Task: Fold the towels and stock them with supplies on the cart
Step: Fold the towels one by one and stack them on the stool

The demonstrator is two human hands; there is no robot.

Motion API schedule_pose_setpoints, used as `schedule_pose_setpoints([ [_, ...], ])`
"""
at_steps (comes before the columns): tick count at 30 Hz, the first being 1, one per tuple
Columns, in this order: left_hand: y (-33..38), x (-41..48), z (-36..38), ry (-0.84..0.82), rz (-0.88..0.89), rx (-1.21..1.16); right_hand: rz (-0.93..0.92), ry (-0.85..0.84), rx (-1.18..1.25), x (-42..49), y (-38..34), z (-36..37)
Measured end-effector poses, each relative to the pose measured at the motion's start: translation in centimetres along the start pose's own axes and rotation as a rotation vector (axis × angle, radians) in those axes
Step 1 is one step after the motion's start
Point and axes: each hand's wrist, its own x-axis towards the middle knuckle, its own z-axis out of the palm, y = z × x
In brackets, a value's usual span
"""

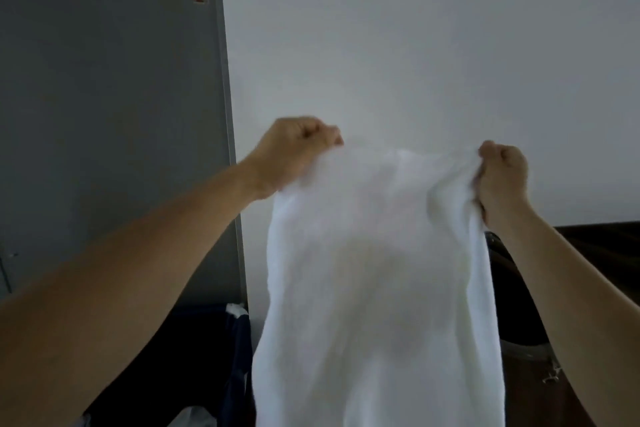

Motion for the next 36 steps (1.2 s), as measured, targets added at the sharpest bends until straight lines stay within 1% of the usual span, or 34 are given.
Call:
schedule_pose_setpoints([
  [2,-1.7,-1.1,2.7,-0.142,-0.047,0.126,0.032,-0.177,-0.166,-1.3,1.0,0.2],
  [3,-2.8,-1.6,3.9,-0.169,-0.059,0.155,0.060,-0.289,-0.183,-2.5,1.4,0.6],
  [4,-3.5,-2.1,4.9,-0.162,-0.063,0.168,0.090,-0.390,-0.155,-3.9,1.7,1.2],
  [6,-4.3,-2.6,6.4,-0.082,-0.053,0.163,0.124,-0.556,-0.073,-7.0,2.3,2.5],
  [8,-4.2,-2.8,7.4,-0.028,-0.029,0.184,0.152,-0.749,-0.133,-9.9,2.3,3.6],
  [9,-4.1,-2.9,7.6,-0.029,-0.020,0.214,0.173,-0.834,-0.160,-11.0,2.1,4.0],
  [10,-4.2,-3.1,7.8,-0.042,-0.038,0.225,0.204,-0.884,-0.144,-11.7,1.9,4.2],
  [11,-4.4,-3.4,7.7,-0.063,-0.090,0.193,0.212,-0.894,-0.129,-11.9,1.7,4.5],
  [13,-4.9,-4.4,7.1,-0.137,-0.247,0.009,0.117,-0.827,-0.185,-11.4,1.3,4.8],
  [15,-6.3,-5.7,6.2,-0.300,-0.359,-0.226,-0.018,-0.686,-0.257,-10.0,0.7,5.1],
  [17,-8.1,-7.3,5.4,-0.462,-0.431,-0.361,-0.061,-0.481,-0.165,-8.2,-0.4,5.3],
  [18,-9.1,-8.0,5.2,-0.537,-0.449,-0.354,-0.046,-0.378,-0.079,-7.1,-1.3,5.2],
  [19,-10.0,-8.7,5.2,-0.604,-0.446,-0.286,-0.026,-0.299,0.010,-6.1,-2.2,5.1],
  [21,-11.0,-9.7,5.6,-0.700,-0.416,-0.161,-0.025,-0.233,0.163,-4.5,-4.2,4.9],
  [22,-11.1,-9.9,5.8,-0.711,-0.416,-0.167,-0.052,-0.225,0.194,-3.9,-5.0,4.8],
  [23,-10.9,-9.7,5.8,-0.677,-0.417,-0.205,-0.087,-0.223,0.187,-3.4,-5.5,4.6],
  [24,-10.6,-9.3,5.5,-0.597,-0.421,-0.271,-0.119,-0.224,0.152,-2.9,-5.8,4.3],
  [26,-9.4,-7.4,4.3,-0.400,-0.398,-0.470,-0.149,-0.256,-0.005,-2.1,-5.2,3.6],
  [28,-6.9,-4.8,2.2,-0.227,-0.300,-0.642,-0.108,-0.316,-0.202,-2.1,-3.7,2.8],
  [29,-5.4,-3.5,1.2,-0.158,-0.245,-0.705,-0.068,-0.334,-0.257,-2.4,-2.7,2.5],
  [30,-4.1,-2.3,0.5,-0.094,-0.192,-0.688,-0.030,-0.348,-0.257,-2.9,-1.9,2.4],
  [31,-3.0,-1.5,0.4,-0.040,-0.148,-0.565,-0.002,-0.372,-0.202,-3.6,-1.3,2.4],
  [32,-2.2,-1.0,0.9,-0.014,-0.100,-0.383,0.014,-0.406,-0.110,-4.5,-1.1,2.5],
  [33,-1.8,-1.0,1.9,-0.047,-0.056,-0.212,0.025,-0.445,-0.012,-5.5,-1.2,2.8],
  [34,-1.8,-1.1,3.1,-0.105,-0.026,-0.096,0.040,-0.488,0.078,-6.3,-1.2,3.1],
  [36,-2.3,-1.8,5.3,-0.189,-0.024,-0.046,0.092,-0.604,0.179,-7.7,-0.8,3.8],
])
